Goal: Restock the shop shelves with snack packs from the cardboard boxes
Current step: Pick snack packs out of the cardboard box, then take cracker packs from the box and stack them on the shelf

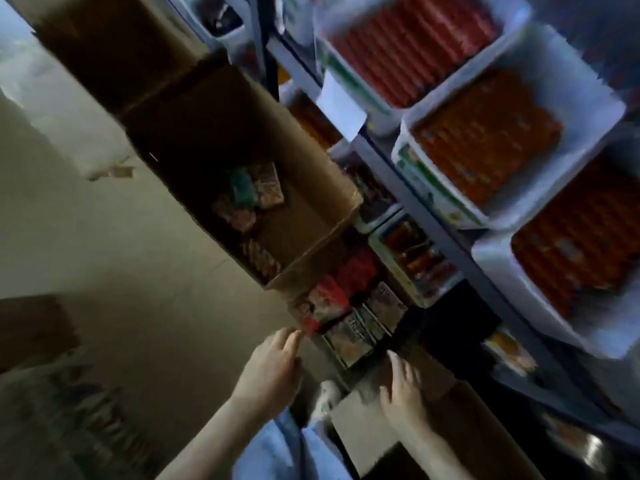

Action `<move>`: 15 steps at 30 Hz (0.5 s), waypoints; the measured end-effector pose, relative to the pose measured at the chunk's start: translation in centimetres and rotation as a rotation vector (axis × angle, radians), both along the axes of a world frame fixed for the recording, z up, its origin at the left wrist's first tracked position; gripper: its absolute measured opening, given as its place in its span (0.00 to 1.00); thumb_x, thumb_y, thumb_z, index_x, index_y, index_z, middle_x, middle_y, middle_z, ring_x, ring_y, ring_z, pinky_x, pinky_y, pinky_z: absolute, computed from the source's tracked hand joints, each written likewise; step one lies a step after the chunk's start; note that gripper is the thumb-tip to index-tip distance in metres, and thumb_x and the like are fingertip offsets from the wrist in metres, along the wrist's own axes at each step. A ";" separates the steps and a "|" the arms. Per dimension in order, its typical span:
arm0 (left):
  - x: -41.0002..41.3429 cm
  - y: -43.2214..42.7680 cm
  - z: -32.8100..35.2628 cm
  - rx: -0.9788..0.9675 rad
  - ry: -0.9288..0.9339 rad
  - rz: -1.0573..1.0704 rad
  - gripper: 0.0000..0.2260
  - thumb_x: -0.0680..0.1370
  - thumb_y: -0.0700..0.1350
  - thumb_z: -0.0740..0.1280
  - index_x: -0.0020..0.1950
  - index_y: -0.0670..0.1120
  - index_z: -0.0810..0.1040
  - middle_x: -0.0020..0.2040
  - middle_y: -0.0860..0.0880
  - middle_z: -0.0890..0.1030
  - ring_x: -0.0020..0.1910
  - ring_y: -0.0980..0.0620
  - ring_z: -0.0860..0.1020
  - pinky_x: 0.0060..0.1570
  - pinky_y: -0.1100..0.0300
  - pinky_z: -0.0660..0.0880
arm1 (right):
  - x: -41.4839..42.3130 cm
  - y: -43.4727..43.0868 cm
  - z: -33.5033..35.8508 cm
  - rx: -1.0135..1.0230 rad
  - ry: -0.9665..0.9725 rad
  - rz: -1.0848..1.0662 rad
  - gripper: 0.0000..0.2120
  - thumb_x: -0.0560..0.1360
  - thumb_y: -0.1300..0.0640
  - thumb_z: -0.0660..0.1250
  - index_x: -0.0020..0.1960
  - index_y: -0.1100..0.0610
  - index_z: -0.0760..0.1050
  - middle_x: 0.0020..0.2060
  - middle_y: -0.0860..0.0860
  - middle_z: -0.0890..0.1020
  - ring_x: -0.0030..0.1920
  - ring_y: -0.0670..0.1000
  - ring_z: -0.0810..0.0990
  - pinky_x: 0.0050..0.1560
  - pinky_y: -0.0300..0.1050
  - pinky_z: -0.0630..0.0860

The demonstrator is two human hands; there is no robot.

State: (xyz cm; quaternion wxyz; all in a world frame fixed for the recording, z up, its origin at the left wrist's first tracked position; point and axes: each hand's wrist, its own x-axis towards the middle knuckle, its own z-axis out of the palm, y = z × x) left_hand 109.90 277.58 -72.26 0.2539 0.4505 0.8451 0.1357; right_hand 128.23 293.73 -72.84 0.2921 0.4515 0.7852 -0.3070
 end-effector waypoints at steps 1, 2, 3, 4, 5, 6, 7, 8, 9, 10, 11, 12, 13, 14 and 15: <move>0.6 -0.2 -3.1 0.007 -0.002 -0.005 0.27 0.60 0.41 0.79 0.57 0.44 0.78 0.49 0.46 0.81 0.42 0.47 0.81 0.37 0.58 0.80 | 0.0 0.3 -3.0 0.006 -0.046 -0.018 0.32 0.81 0.58 0.57 0.78 0.54 0.44 0.76 0.52 0.55 0.76 0.54 0.52 0.72 0.43 0.53; 1.5 -0.3 -6.9 0.010 -0.007 -0.019 0.27 0.60 0.41 0.79 0.58 0.44 0.77 0.50 0.46 0.81 0.43 0.46 0.82 0.38 0.57 0.80 | 0.3 0.3 -6.6 0.023 -0.082 -0.035 0.32 0.81 0.59 0.58 0.78 0.55 0.45 0.76 0.53 0.55 0.76 0.55 0.51 0.72 0.45 0.53; 1.6 -0.2 -8.4 0.006 -0.005 -0.062 0.28 0.59 0.42 0.79 0.57 0.43 0.78 0.49 0.45 0.81 0.43 0.45 0.82 0.38 0.56 0.80 | -0.4 1.0 -8.4 0.062 -0.090 -0.063 0.32 0.80 0.60 0.59 0.78 0.56 0.46 0.76 0.55 0.55 0.76 0.56 0.52 0.72 0.46 0.54; 1.9 -0.1 -10.7 0.001 0.007 -0.118 0.28 0.58 0.42 0.80 0.56 0.43 0.79 0.49 0.45 0.81 0.42 0.45 0.82 0.38 0.57 0.80 | -0.9 1.5 -10.6 0.088 -0.092 -0.091 0.32 0.80 0.60 0.61 0.78 0.57 0.48 0.76 0.56 0.56 0.76 0.57 0.53 0.72 0.47 0.55; 2.4 0.0 -13.4 0.010 0.041 -0.185 0.27 0.56 0.43 0.80 0.54 0.43 0.81 0.48 0.45 0.82 0.42 0.46 0.82 0.37 0.58 0.80 | -1.1 1.9 -13.2 0.117 -0.096 -0.138 0.33 0.79 0.58 0.63 0.78 0.58 0.50 0.76 0.57 0.57 0.76 0.58 0.54 0.72 0.50 0.56; 2.6 0.3 -15.5 0.016 0.069 -0.251 0.25 0.55 0.43 0.79 0.52 0.43 0.83 0.48 0.45 0.83 0.42 0.47 0.82 0.38 0.59 0.79 | -1.5 2.5 -15.6 0.132 -0.096 -0.194 0.34 0.78 0.57 0.64 0.78 0.57 0.50 0.76 0.58 0.56 0.76 0.58 0.54 0.73 0.52 0.56; 2.6 0.5 -17.6 0.037 0.102 -0.308 0.24 0.56 0.42 0.76 0.52 0.43 0.84 0.48 0.44 0.83 0.43 0.47 0.82 0.39 0.58 0.79 | -1.7 3.2 -17.9 0.153 -0.090 -0.206 0.35 0.78 0.56 0.65 0.78 0.57 0.50 0.76 0.57 0.56 0.76 0.58 0.54 0.73 0.54 0.56; 2.6 0.8 -19.6 0.060 0.140 -0.341 0.23 0.57 0.41 0.73 0.53 0.42 0.84 0.50 0.44 0.83 0.45 0.46 0.82 0.43 0.57 0.79 | -1.9 3.9 -20.0 0.195 -0.078 -0.173 0.35 0.79 0.54 0.65 0.78 0.56 0.49 0.76 0.56 0.56 0.76 0.57 0.54 0.73 0.54 0.56; 2.7 1.2 -21.3 0.073 0.165 -0.362 0.24 0.59 0.41 0.69 0.55 0.41 0.83 0.52 0.42 0.82 0.48 0.45 0.82 0.46 0.56 0.79 | -1.9 4.6 -22.0 0.249 -0.070 -0.100 0.33 0.79 0.54 0.63 0.78 0.56 0.50 0.76 0.55 0.57 0.76 0.56 0.55 0.72 0.53 0.57; 2.9 1.4 -22.9 0.077 0.198 -0.378 0.25 0.61 0.41 0.66 0.58 0.40 0.82 0.54 0.41 0.82 0.50 0.43 0.81 0.50 0.54 0.79 | -1.9 5.1 -23.8 0.296 -0.071 -0.034 0.31 0.80 0.53 0.62 0.78 0.56 0.51 0.76 0.55 0.58 0.75 0.56 0.56 0.71 0.52 0.58; 3.1 1.7 -24.3 0.081 0.221 -0.386 0.25 0.64 0.42 0.63 0.59 0.39 0.81 0.55 0.40 0.81 0.51 0.42 0.81 0.52 0.53 0.78 | -1.7 5.6 -25.3 0.335 -0.089 0.010 0.29 0.81 0.54 0.61 0.77 0.57 0.53 0.75 0.56 0.60 0.74 0.57 0.58 0.70 0.51 0.59; 3.3 2.0 -25.5 0.077 0.229 -0.391 0.25 0.66 0.42 0.59 0.60 0.38 0.80 0.56 0.40 0.81 0.52 0.41 0.80 0.54 0.52 0.77 | -1.8 6.0 -26.5 0.373 -0.112 0.044 0.27 0.80 0.54 0.61 0.76 0.59 0.56 0.73 0.58 0.63 0.73 0.58 0.61 0.68 0.50 0.62; 3.5 2.3 -26.4 0.078 0.220 -0.392 0.25 0.67 0.41 0.56 0.61 0.38 0.80 0.56 0.39 0.81 0.52 0.40 0.80 0.54 0.51 0.77 | -1.8 6.2 -27.5 0.424 -0.118 0.089 0.24 0.80 0.56 0.62 0.73 0.61 0.61 0.70 0.60 0.67 0.70 0.59 0.65 0.66 0.50 0.65; 3.9 2.5 -27.1 0.090 0.202 -0.389 0.24 0.69 0.41 0.55 0.61 0.37 0.80 0.55 0.38 0.81 0.52 0.40 0.80 0.53 0.50 0.78 | -1.8 6.2 -28.2 0.486 -0.104 0.137 0.22 0.77 0.59 0.65 0.68 0.64 0.66 0.65 0.62 0.72 0.66 0.61 0.70 0.62 0.51 0.68; 4.3 2.7 -27.5 0.101 0.176 -0.377 0.22 0.69 0.40 0.58 0.60 0.37 0.80 0.54 0.38 0.81 0.51 0.39 0.81 0.52 0.50 0.78 | -1.6 6.2 -28.9 0.552 -0.052 0.175 0.19 0.73 0.64 0.69 0.63 0.66 0.71 0.59 0.64 0.76 0.60 0.62 0.75 0.57 0.52 0.73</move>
